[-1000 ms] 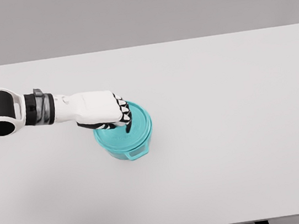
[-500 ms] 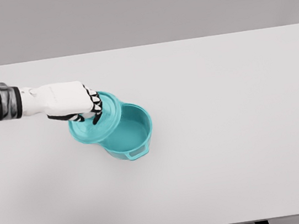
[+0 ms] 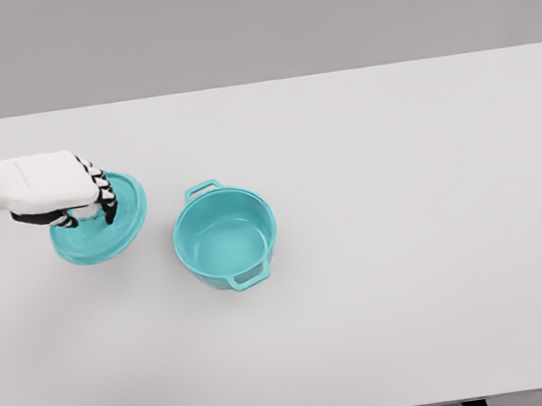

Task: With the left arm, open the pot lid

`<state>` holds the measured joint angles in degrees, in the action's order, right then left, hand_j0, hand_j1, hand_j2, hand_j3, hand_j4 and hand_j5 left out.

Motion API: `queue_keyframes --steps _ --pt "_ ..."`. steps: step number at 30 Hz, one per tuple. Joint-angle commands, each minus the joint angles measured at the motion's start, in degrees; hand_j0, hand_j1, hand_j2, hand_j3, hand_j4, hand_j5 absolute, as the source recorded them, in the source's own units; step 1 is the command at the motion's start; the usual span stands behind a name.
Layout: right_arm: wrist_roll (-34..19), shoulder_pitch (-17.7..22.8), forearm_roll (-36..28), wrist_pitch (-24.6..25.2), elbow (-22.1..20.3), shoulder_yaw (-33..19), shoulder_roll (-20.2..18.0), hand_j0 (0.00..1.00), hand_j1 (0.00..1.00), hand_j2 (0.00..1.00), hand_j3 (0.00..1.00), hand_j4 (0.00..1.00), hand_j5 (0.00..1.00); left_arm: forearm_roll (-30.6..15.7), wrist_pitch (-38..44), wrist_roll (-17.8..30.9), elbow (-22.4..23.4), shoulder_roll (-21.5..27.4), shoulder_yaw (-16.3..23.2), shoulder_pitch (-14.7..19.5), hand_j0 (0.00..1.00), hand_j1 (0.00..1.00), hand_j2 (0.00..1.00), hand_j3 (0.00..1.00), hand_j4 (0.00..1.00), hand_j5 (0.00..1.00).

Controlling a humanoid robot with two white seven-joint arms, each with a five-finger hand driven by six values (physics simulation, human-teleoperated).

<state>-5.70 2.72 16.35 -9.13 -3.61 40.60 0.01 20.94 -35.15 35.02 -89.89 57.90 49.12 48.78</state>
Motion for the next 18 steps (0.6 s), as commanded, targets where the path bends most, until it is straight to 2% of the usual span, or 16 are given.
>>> queue_keyframes --steps 1,6,8,10,11,13,14,18 --pt "0.0 0.0 0.0 0.0 0.0 0.0 0.0 1.0 1.0 1.0 1.0 1.0 1.0 -0.3 0.1 0.0 0.6 0.1 0.0 0.0 0.91 0.91 0.91 0.91 0.91 0.91" --pt "0.0 -0.1 0.0 0.0 0.0 0.0 0.0 1.0 1.0 1.0 1.0 1.0 1.0 -0.3 0.1 0.0 1.0 -0.2 -0.1 0.0 1.0 1.0 1.0 1.0 1.0 1.0" --pt "0.0 0.0 0.0 0.0 0.0 0.0 0.0 1.0 1.0 1.0 1.0 1.0 1.0 -1.0 0.1 0.0 2.0 -0.2 0.1 0.0 1.0 1.0 1.0 1.0 1.0 1.0" --pt "0.0 0.0 0.0 0.0 0.0 0.0 0.0 1.0 1.0 1.0 1.0 1.0 1.0 -1.2 0.1 0.0 10.9 0.2 -0.1 -0.9 1.0 1.0 1.0 1.0 1.0 1.0" --pt "0.0 0.0 0.0 0.0 0.0 0.0 0.0 1.0 1.0 1.0 1.0 1.0 1.0 -4.2 0.1 0.0 17.2 -0.2 -1.7 -0.7 1.0 1.0 1.0 1.0 1.0 1.0" --pt "0.0 0.0 0.0 0.0 0.0 0.0 0.0 1.0 1.0 1.0 1.0 1.0 1.0 -9.9 0.1 0.0 25.7 -0.7 -4.9 -1.1 1.0 1.0 1.0 1.0 1.0 1.0" --pt "0.0 -0.1 0.0 0.0 0.0 0.0 0.0 1.0 1.0 1.0 1.0 1.0 1.0 -10.0 0.1 0.0 27.5 -0.9 -4.8 -1.1 1.0 1.0 1.0 1.0 1.0 1.0" --pt "0.0 0.0 0.0 0.0 0.0 0.0 0.0 1.0 1.0 1.0 1.0 1.0 1.0 -10.0 0.1 0.0 27.3 -1.4 -4.8 -1.8 1.0 1.0 1.0 1.0 1.0 1.0"
